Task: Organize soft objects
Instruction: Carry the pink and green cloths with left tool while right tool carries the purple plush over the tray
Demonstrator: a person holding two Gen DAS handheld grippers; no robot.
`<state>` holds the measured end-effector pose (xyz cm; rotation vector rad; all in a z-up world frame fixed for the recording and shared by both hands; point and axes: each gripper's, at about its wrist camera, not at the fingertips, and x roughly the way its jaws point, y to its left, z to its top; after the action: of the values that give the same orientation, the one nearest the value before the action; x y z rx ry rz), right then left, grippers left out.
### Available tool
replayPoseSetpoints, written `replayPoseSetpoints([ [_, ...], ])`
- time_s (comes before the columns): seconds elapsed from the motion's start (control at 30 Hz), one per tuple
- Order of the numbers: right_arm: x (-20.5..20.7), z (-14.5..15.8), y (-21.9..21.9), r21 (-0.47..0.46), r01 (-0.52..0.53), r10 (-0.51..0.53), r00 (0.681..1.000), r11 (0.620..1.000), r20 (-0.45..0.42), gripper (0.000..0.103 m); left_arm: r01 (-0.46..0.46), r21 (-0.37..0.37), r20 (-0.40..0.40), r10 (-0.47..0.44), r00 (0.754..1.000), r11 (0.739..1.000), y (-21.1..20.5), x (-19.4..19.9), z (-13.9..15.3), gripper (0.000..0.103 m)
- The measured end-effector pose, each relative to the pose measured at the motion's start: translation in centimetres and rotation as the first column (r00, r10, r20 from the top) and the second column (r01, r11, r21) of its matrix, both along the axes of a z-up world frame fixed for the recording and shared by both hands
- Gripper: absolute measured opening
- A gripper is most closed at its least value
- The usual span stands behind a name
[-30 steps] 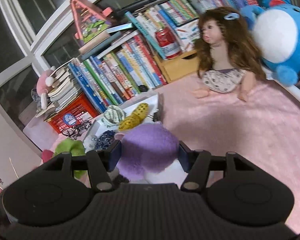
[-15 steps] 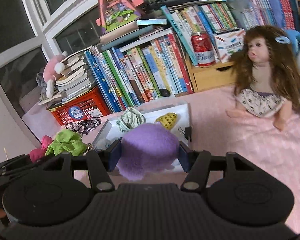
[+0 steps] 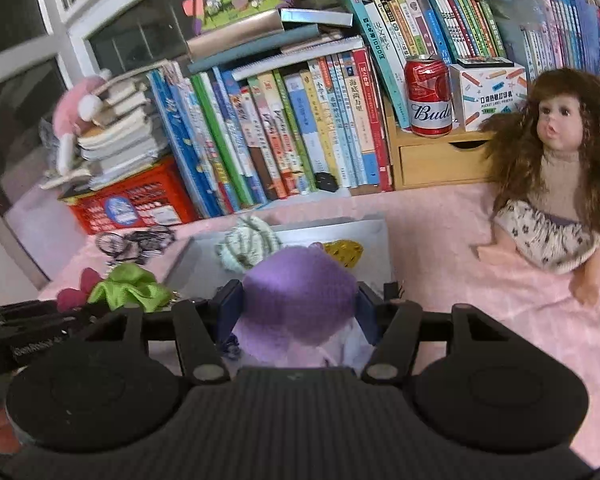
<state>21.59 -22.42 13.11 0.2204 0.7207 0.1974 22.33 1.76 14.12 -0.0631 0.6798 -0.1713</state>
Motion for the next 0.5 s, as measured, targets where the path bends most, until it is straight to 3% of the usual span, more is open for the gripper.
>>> replayPoseSetpoints([
  [0.3,3.4,-1.4,0.7,-0.029,0.037,-0.039,0.998,0.999,-0.058,0.063,-0.049,0.036,-0.061,0.051,0.997,0.998,0.1,4.1,-1.6,0.033],
  [0.5,4.8,-1.9,1.0,-0.098,0.063,-0.072,0.993,0.993,-0.090,0.063,-0.039,0.056,-0.099,0.045,0.994,0.998,0.0,6.0,-2.0,0.033],
])
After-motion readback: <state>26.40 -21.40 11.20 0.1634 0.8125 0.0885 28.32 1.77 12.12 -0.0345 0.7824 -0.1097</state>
